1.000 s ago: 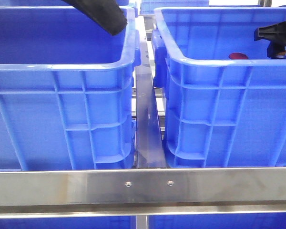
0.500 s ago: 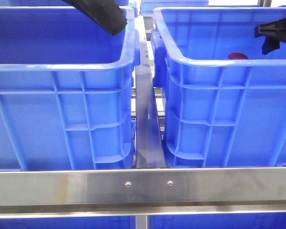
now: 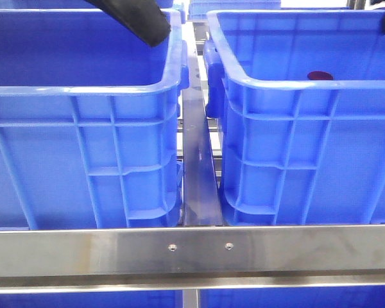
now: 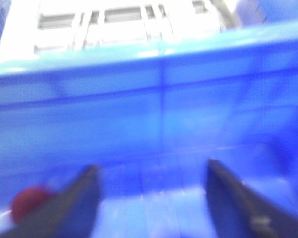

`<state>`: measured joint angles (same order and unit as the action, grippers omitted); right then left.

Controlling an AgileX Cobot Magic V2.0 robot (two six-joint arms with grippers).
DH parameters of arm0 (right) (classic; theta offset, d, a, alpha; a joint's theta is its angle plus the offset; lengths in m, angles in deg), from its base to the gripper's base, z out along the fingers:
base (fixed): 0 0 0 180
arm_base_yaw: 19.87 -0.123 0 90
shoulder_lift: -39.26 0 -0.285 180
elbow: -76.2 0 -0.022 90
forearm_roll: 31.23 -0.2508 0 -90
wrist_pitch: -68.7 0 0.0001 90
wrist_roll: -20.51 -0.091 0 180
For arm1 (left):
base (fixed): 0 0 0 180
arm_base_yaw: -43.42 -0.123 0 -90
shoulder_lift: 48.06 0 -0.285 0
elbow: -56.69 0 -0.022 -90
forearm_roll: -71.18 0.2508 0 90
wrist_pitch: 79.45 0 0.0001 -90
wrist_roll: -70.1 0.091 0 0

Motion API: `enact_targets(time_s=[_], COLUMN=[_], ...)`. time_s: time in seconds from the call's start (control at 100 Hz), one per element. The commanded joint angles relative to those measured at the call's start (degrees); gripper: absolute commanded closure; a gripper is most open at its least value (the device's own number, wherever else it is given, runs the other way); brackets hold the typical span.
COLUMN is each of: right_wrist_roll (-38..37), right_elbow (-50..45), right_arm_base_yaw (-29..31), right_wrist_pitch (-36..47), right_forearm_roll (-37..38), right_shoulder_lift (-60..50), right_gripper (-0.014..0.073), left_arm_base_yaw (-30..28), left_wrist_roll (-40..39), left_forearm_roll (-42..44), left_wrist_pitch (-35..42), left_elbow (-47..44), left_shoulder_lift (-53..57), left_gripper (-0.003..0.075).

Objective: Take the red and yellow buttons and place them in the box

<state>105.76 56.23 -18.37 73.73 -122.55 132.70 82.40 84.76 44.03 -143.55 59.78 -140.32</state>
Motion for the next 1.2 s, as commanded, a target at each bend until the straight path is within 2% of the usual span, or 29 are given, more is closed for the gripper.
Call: enact_targets(time_s=[0.0,0.12,0.21,0.33,0.43,0.7,0.91,1.19], right_wrist_roll=[0.7,0.7,0.7,0.7,0.7,0.7,0.7,0.7], right_elbow=[-1.7,-7.5,-11.2,-16.2,-19.6,-26.5,-32.2,-39.1], right_arm_base_yaw=[0.2,0.2,0.2,0.2,0.2,0.2,0.2,0.2], right_wrist_pitch=[-0.7,-2.2,-3.8,-6.3,-9.2,-21.4,-31.5,-34.4], right_forearm_roll=[-0.1,-0.1,-0.1,-0.1,-0.1,-0.1,0.0,0.1], right_shoulder_lift=[-6.8,-13.3,-18.4,-25.2,-31.2,-46.4,-56.7,-70.2], right_gripper=[0.0374,0.0533,0.0608,0.0653,0.0654,0.0654,0.0654,0.0654], left_arm_base_yaw=[0.4,0.4,0.4,0.4,0.4,0.4,0.4,0.4], left_wrist_roll=[0.0,0.0,0.0,0.0,0.0,0.0,0.0,0.0], left_forearm_roll=[-1.6,-0.3,-0.3,-0.2,0.1,1.7,3.8,5.8], left_wrist_pitch=[2.6,3.9,5.4,7.4,10.6,18.6,24.7,30.5], left_elbow=[1.4,0.7,-1.3,-4.8,-7.9,-16.5,-25.3,-37.3], left_shoulder_lift=[2.2,2.2,2.5,3.5,5.5,15.7,28.9,49.0], left_gripper=[0.0202,0.0332,0.0454,0.0617,0.074,0.074,0.074,0.074])
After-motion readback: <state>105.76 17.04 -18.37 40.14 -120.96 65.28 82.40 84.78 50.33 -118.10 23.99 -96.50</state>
